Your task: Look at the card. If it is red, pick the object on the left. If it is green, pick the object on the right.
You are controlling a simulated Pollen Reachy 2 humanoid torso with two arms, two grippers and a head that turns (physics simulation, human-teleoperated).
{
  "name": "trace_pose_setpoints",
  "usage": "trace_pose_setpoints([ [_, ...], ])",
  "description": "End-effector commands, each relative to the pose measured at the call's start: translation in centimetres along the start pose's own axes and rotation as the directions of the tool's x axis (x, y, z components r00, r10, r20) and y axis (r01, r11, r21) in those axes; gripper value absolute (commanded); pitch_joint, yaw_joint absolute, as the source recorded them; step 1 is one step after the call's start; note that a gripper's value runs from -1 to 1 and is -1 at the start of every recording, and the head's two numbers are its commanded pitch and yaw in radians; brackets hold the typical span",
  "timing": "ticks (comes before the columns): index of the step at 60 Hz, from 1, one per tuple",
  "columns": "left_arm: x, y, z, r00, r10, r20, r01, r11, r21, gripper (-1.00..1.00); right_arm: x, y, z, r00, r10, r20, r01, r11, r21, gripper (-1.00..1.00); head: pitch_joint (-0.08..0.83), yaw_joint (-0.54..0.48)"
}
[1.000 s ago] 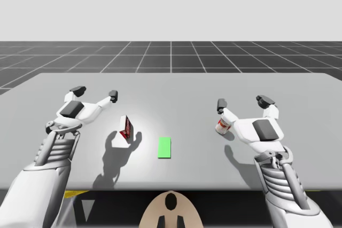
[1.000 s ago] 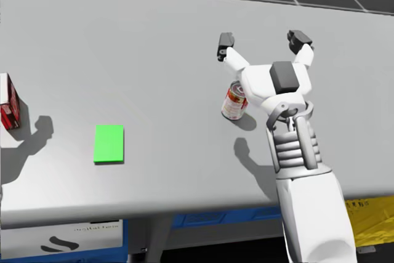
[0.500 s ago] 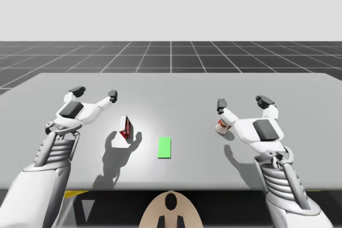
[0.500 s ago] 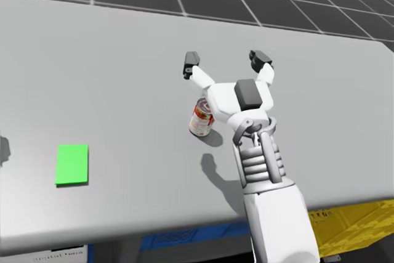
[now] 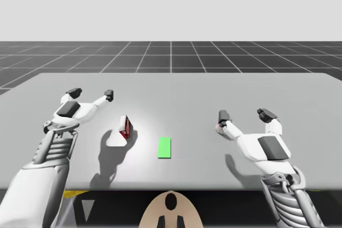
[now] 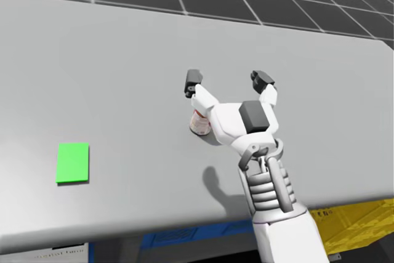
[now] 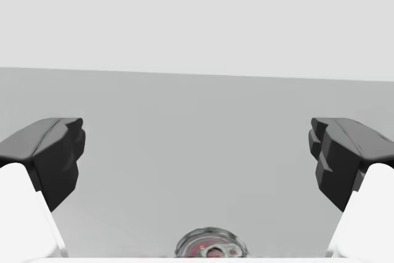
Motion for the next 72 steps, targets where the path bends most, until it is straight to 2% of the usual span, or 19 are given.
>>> trace_pose_setpoints([
  [1, -0.1, 0.7, -0.2, 1.000, 0.016, -0.002, -0.015, 0.999, 0.031, -1.00, -3.3, 1.3, 1.9, 0.994, -0.090, -0.060, 0.092, 0.995, 0.028, -1.00, 0.651, -0.35],
  [3, -0.1, 0.7, -0.2, 1.000, 0.021, -0.001, -0.021, 0.999, 0.036, -1.00, -4.1, 1.3, 2.0, 0.994, -0.084, -0.070, 0.086, 0.996, 0.029, -1.00, 0.652, -0.35],
  [7, -0.1, 0.7, -0.1, 1.000, 0.023, 0.002, -0.023, 0.999, 0.045, -1.00, -5.4, 1.2, 2.2, 0.989, -0.102, -0.104, 0.107, 0.994, 0.036, -1.00, 0.654, -0.35],
  [10, 0.0, 0.8, 0.0, 1.000, 0.027, 0.003, -0.028, 0.998, 0.051, -1.00, -6.5, 1.4, 2.3, 0.980, -0.127, -0.154, 0.133, 0.990, 0.034, -1.00, 0.652, -0.36],
  [18, -0.1, 0.8, 0.0, 1.000, 0.031, 0.002, -0.031, 0.998, 0.054, -1.00, -8.0, 1.2, 1.8, 0.970, -0.137, -0.199, 0.141, 0.990, 0.006, -1.00, 0.652, -0.35],
  [25, -0.1, 0.9, -0.1, 0.999, 0.032, 0.003, -0.032, 0.998, 0.056, -1.00, -9.0, 0.8, 0.6, 0.967, -0.126, -0.221, 0.128, 0.992, -0.008, -1.00, 0.654, -0.35],
  [30, 0.0, 1.0, -0.2, 0.999, 0.033, 0.006, -0.034, 0.998, 0.058, -1.00, -9.7, 0.4, -0.5, 0.961, -0.134, -0.243, 0.132, 0.991, -0.023, -1.00, 0.651, -0.35],
  [38, 0.0, 1.1, -0.2, 0.999, 0.036, 0.008, -0.037, 0.998, 0.059, -1.00, -10.7, -0.4, -2.5, 0.943, -0.163, -0.290, 0.157, 0.987, -0.042, -1.00, 0.648, -0.35],
  [43, 0.0, 1.1, -0.2, 0.999, 0.038, 0.009, -0.038, 0.997, 0.060, -1.00, -10.9, -0.5, -3.5, 0.946, -0.147, -0.288, 0.143, 0.989, -0.034, -1.00, 0.647, -0.34],
  [50, 0.0, 1.2, -0.2, 0.999, 0.039, 0.009, -0.039, 0.997, 0.061, -1.00, -11.4, -0.1, -4.5, 0.939, -0.147, -0.311, 0.148, 0.989, -0.021, -1.00, 0.646, -0.34],
  [59, 0.0, 1.3, -0.3, 0.999, 0.039, 0.009, -0.039, 0.997, 0.061, -1.00, -12.0, 0.2, -5.2, 0.939, -0.129, -0.318, 0.132, 0.991, -0.014, -1.00, 0.645, -0.34],
  [63, 0.1, 1.3, -0.3, 0.999, 0.040, 0.010, -0.041, 0.997, 0.061, -1.00, -12.0, 0.4, -5.2, 0.950, -0.104, -0.296, 0.108, 0.994, -0.003, -1.00, 0.643, -0.34],
  [64, 0.0, 1.3, -0.3, 0.999, 0.041, 0.010, -0.041, 0.997, 0.062, -1.00, -12.0, 0.5, -5.1, 0.957, -0.092, -0.274, 0.092, 0.996, -0.011, -0.96, 0.642, -0.34],
  [66, 0.0, 1.3, -0.3, 0.999, 0.041, 0.009, -0.041, 0.997, 0.062, -1.00, -12.0, 0.5, -5.0, 0.961, -0.088, -0.261, 0.084, 0.996, -0.025, -0.62, 0.641, -0.34],
  [67, 0.0, 1.3, -0.3, 0.999, 0.041, 0.009, -0.041, 0.997, 0.062, -1.00, -12.0, 0.4, -4.9, 0.963, -0.089, -0.253, 0.082, 0.996, -0.039, 0.12, 0.640, -0.34],
  [68, 0.0, 1.3, -0.3, 0.999, 0.041, 0.009, -0.041, 0.997, 0.062, -1.00, -12.0, 0.4, -4.9, 0.963, -0.093, -0.253, 0.084, 0.996, -0.043, 0.39, 0.640, -0.34],
  [69, 0.0, 1.3, -0.3, 0.999, 0.040, 0.009, -0.040, 0.997, 0.062, -1.00, -12.0, 0.3, -4.8, 0.963, -0.097, -0.253, 0.087, 0.995, -0.050, 0.82, 0.640, -0.34],
  [70, 0.0, 1.3, -0.3, 0.999, 0.040, 0.009, -0.040, 0.997, 0.061, -1.00, -12.0, 0.3, -4.8, 0.962, -0.098, -0.254, 0.088, 0.995, -0.050, 0.91, 0.640, -0.34],
  [72, 0.0, 1.3, -0.3, 0.999, 0.040, 0.009, -0.040, 0.997, 0.061, -1.00, -12.0, 0.3, -4.8, 0.963, -0.096, -0.253, 0.085, 0.995, -0.052, 0.95, 0.639, -0.34],
])
